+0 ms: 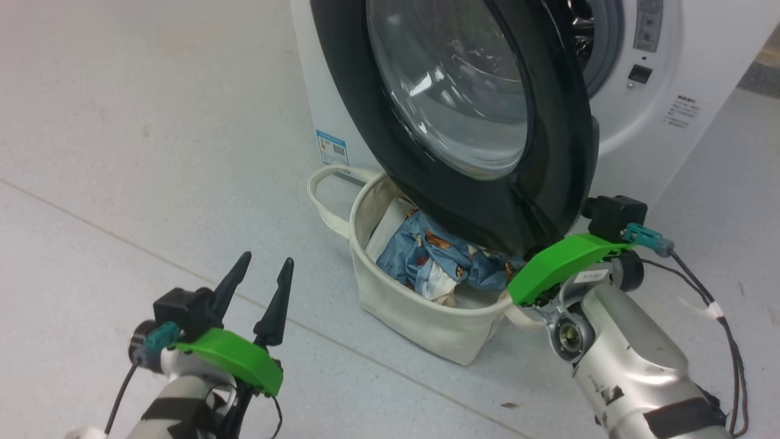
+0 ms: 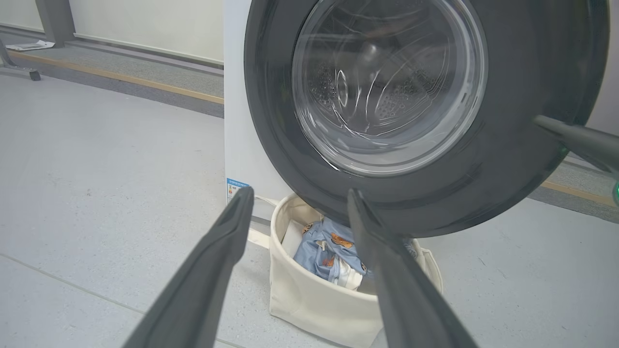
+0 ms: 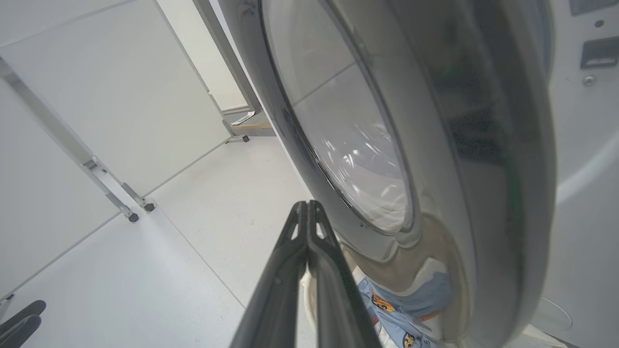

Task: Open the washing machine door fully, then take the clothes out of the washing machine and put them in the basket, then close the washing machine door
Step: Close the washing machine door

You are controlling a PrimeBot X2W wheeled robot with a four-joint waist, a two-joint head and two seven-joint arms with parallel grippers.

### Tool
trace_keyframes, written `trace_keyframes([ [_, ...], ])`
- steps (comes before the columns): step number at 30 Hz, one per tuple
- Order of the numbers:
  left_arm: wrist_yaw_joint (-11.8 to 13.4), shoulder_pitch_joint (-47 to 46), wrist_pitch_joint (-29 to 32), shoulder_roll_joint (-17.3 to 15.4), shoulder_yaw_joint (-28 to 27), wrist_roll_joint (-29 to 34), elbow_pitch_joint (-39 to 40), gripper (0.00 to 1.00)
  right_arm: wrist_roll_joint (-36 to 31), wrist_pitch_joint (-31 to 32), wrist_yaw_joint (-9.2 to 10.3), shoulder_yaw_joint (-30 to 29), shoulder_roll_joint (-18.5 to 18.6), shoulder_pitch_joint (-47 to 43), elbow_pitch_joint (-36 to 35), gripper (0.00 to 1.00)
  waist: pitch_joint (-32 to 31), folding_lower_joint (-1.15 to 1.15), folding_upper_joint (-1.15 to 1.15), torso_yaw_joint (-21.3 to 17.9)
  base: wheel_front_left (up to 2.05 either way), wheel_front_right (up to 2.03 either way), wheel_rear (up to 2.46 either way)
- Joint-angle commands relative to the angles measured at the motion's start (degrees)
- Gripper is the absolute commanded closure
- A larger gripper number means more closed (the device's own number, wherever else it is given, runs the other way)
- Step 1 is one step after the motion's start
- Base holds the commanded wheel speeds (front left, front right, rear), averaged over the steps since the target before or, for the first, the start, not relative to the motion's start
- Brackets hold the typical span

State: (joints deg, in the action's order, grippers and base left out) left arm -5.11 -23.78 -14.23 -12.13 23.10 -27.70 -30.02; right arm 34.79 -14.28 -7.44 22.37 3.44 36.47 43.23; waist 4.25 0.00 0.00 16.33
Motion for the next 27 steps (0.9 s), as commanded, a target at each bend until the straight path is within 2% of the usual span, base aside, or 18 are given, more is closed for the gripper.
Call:
trace_keyframes([
  [1,-0.32,-3.34,-0.53,-0.5,-2.11,-0.34,1.1,0.0,-0.16,-0.7,-0.05,-0.37,-0.57,2.87,-1.17,1.0,0.9,0.0,0.0,0.12,0.0,0.0,0.0],
  [12,-1.13,-4.7,-0.73,-0.41,-3.12,-0.87,0.05,0.0,-1.33,-0.71,-0.05,-5.11,-0.57,4.93,2.99,1.0,2.63,0.0,0.0,-1.18,0.0,0.0,0.0],
  [18,-1.48,-4.63,-0.75,-0.47,-4.33,-1.02,0.74,0.0,-4.23,-0.72,-0.05,-9.41,-0.57,6.95,4.9,1.0,3.73,0.0,0.0,-2.48,0.0,0.0,0.0],
  [27,-1.79,-5.33,-0.76,-1.38,-7.09,-1.29,2.94,0.0,-7.13,-0.72,-0.05,-16.3,-0.57,12.05,6.17,1.0,8.67,0.0,0.0,-4.72,0.0,0.0,0.0],
])
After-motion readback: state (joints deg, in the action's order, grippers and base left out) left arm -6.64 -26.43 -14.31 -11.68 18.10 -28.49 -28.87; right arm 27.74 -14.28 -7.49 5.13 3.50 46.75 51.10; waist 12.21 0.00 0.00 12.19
